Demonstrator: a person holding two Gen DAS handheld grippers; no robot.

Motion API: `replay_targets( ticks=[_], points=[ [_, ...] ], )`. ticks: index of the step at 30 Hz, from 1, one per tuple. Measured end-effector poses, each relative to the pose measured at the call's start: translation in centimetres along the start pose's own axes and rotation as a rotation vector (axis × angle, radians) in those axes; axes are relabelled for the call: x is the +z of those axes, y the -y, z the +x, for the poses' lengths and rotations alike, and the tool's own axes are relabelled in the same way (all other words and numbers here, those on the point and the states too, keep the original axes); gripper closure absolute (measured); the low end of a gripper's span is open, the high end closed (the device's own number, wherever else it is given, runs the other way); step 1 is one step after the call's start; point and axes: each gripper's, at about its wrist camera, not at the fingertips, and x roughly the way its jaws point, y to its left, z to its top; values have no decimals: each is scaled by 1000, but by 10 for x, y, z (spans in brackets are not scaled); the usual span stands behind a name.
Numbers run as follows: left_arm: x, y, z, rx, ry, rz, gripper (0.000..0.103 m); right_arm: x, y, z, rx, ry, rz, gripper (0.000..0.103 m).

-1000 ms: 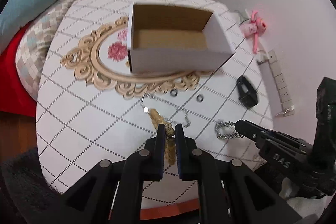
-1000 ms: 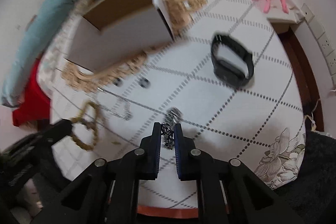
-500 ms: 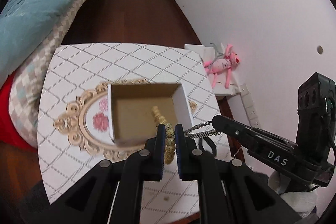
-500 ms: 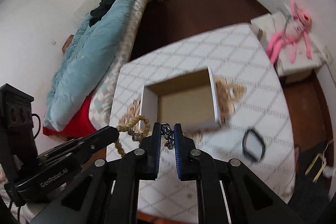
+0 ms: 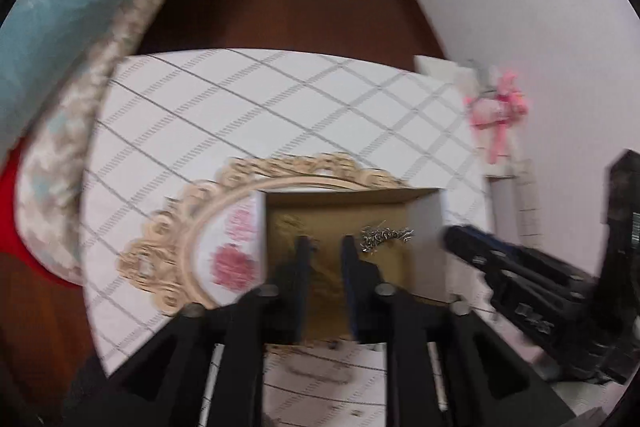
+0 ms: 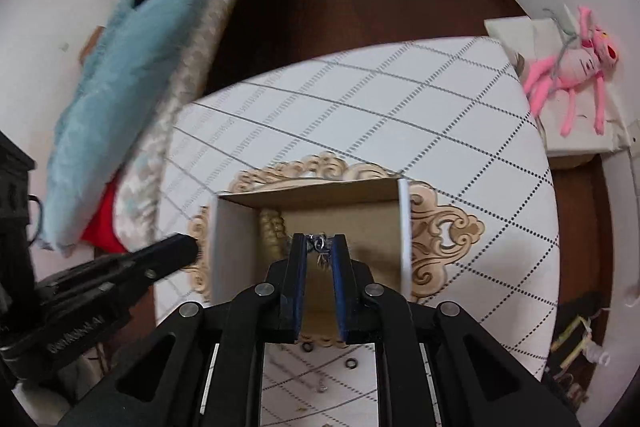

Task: Organize jewelry
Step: 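Carry both bracelets over the cardboard box and open both grippers to drop them, then lift both grippers away from the box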

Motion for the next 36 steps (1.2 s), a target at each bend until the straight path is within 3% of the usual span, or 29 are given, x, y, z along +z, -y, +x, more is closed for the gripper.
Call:
replay_targets(
  ticks=[1,2,3,4,6,7,9,10,12,21,36],
  points=[
    [-1,-2,-1,15,14,0,64,-1,2,1,-13,1,0,71],
    [-4,-5,-2,45,32,-3,41,-3,4,2,-17,1,0,60],
    [-9,-8,-2,76,56,-3,31,-6,6,2,-37,8,-5,40],
    [-12,-10,-2,94,75,0,31,-8,7,1,-61,15,-14,31],
    [-21,-14,2,139,99,2,31,-16,7,1,-155,40,-49,31],
    [-24,-16,4,154,105,2,29,-19,8,1,-189,47,-58,25],
    [-35,-20,10,181,126,3,3,-29,9,3,-272,61,-83,6],
    [-38,-21,13,185,126,6,0,-33,10,4,-298,68,-95,3],
    [-48,-22,20,211,113,9,0,-44,11,8,-338,71,-119,2],
    [-73,-15,23,246,135,13,0,-69,11,12,-371,111,-122,0],
    [-102,5,-48,240,272,31,0,-100,-6,-65,-359,262,-112,0]
  ],
)
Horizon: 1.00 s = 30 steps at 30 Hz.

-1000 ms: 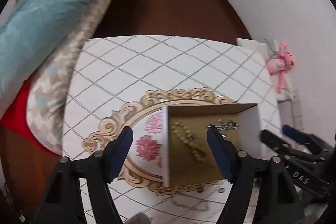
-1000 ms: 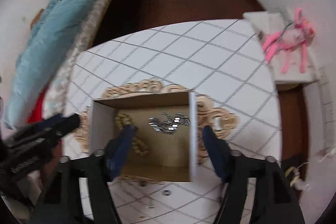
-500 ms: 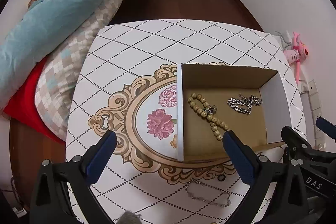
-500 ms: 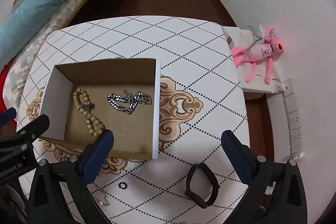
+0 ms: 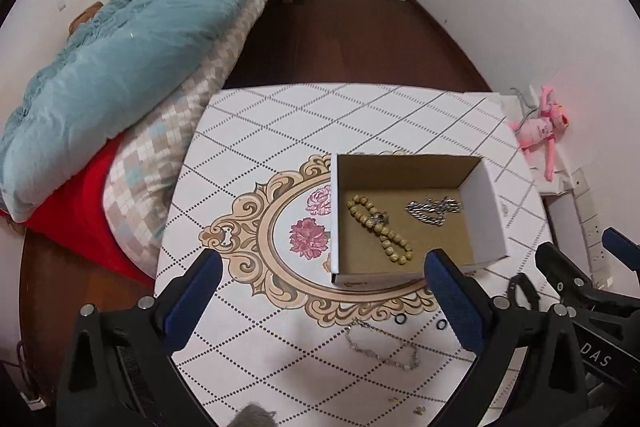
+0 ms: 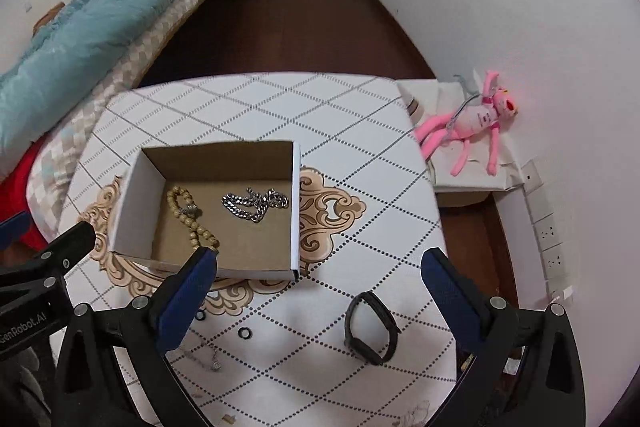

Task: Organize jewelry
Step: 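Lift both grippers away from the box, then grasp the black fitness band with right gripper while left gripper grasps the thin silver necklace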

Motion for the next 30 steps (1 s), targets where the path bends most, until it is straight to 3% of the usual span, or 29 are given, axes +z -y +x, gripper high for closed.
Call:
replay_targets(
  ticks=[10,17,21,30],
  points=[
    [-13,-1,-56,-22,69,-9,0,-13,7,-75,36,103,33,0],
    [-27,-2,-66,38,66,-13,0,-25,17,-101,100,108,76,0],
    [-42,-5,-43,63,35,-27,0,-40,32,-81,87,64,106,0],
    [-81,0,43,66,-120,-38,0,-75,77,35,40,-91,122,0]
  ],
)
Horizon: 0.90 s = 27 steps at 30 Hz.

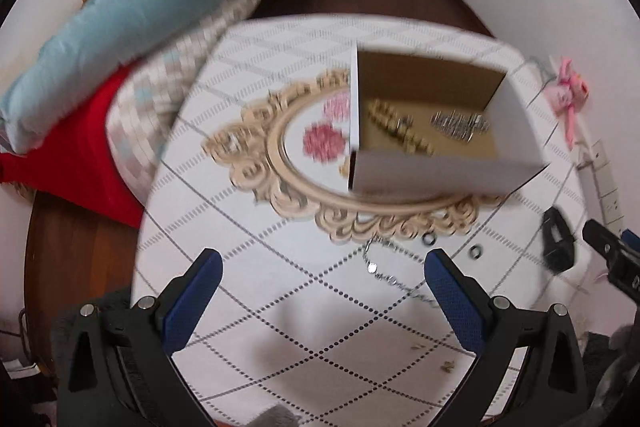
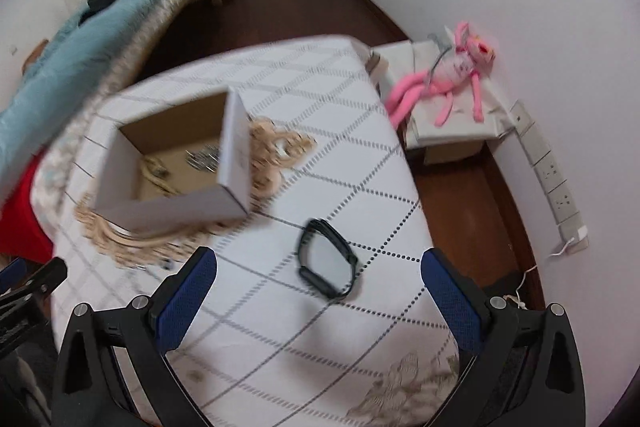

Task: Organize jewelry
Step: 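Grasp the black fitness band with right gripper while left gripper grasps the thin silver necklace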

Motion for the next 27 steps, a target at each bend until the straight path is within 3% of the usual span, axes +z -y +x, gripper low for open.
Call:
replay_targets(
  ticks=[5,10,11,13,15,23,27],
  points=[
    [-12,3,32,10,-50,15,0,-3,4,57,-9,-76,-52,0],
    [-27,1,40,1,-71,21,0,-8,-5,81,-21,-87,-76,2],
    [-31,1,40,2,-73,26,0,-10,-7,82,-16,-86,-77,6],
    [-37,3,38,-4,-78,34,0,-12,-14,76,-5,-51,-96,36],
    [-42,6,36,-27,-85,40,0,-13,-23,70,-6,-36,-127,55],
    [-44,0,41,-142,-104,-2,1,-38,-43,42,105,-27,-100,57],
    [-36,-5,49,-192,-123,-48,12,-49,-41,36,127,-23,-42,57]
  ],
)
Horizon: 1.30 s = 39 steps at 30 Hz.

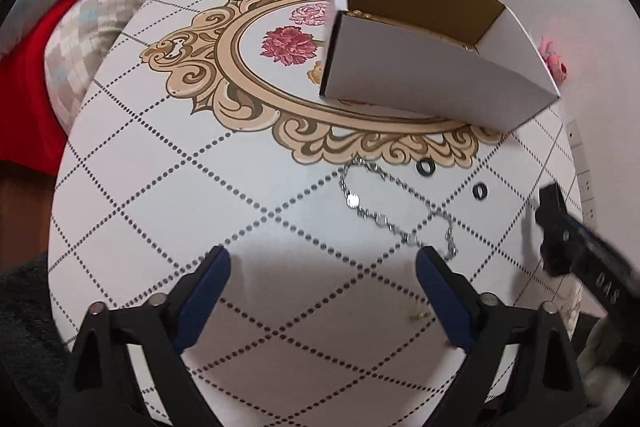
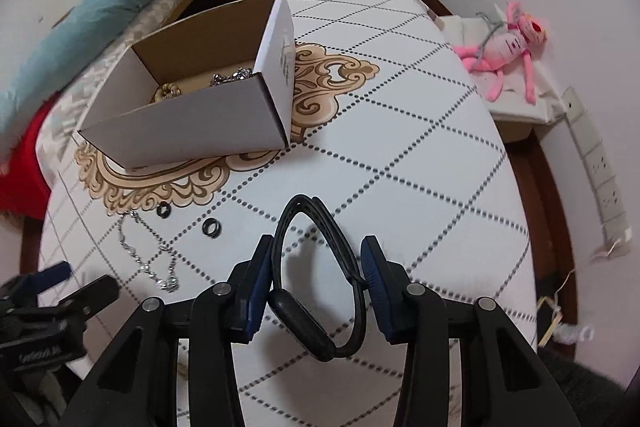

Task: Organize jewelry
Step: 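Grasp the black fitness band with right gripper while left gripper grasps the thin silver necklace, then carry the necklace in left gripper and the band in right gripper toward the box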

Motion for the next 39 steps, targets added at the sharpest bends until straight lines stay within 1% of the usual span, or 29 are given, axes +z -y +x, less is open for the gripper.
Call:
replay_targets(
  ticks=[4,6,8,10,11,12,13,14,15,16,17,18,19,24,27,29,31,33,35,37,38,39],
  points=[
    [13,-3,8,-19,2,-20,12,-4,7,3,15,-8,42,57],
    [19,-1,11,-2,14,-14,19,-4,8,4,16,-8,54,57],
    [24,5,14,17,28,18,26,-3,10,4,10,-4,63,57],
    [28,14,16,45,41,62,37,-1,15,7,9,-4,75,57],
    [30,21,17,60,49,104,49,-1,16,8,10,-4,81,57],
    [31,28,19,83,55,143,64,-1,18,8,11,-4,84,57],
    [32,37,20,88,63,189,72,-1,19,9,9,-6,89,57],
    [32,42,20,66,62,212,87,-1,20,10,8,-8,94,57],
    [33,46,21,59,59,225,98,-1,22,11,8,-11,98,57],
    [33,49,21,39,54,235,102,-1,23,12,8,-13,103,57],
    [34,48,21,6,48,217,102,-1,24,12,7,-11,108,57],
    [34,45,20,-42,44,186,103,-1,25,12,6,-10,112,57],
    [34,43,17,-59,48,171,103,0,27,12,8,-9,118,57],
    [33,34,-11,-118,99,115,103,3,32,6,19,9,137,57],
    [39,26,-30,-134,125,100,103,6,35,2,29,21,146,57],
    [39,19,-37,-151,127,96,103,7,36,0,38,26,155,57],
    [41,21,-37,-174,114,101,103,9,36,-3,42,31,158,57],
    [36,24,-38,-192,120,88,101,11,35,-5,47,35,159,57],
    [29,36,-30,-153,77,119,95,11,35,-6,42,38,160,57],
    [22,48,-18,-128,41,162,80,11,36,-6,40,36,165,57],
    [18,54,-12,-120,25,179,63,10,37,-6,37,34,168,57],
    [14,61,-7,-127,12,199,54,9,38,-6,36,32,171,57]
  ],
)
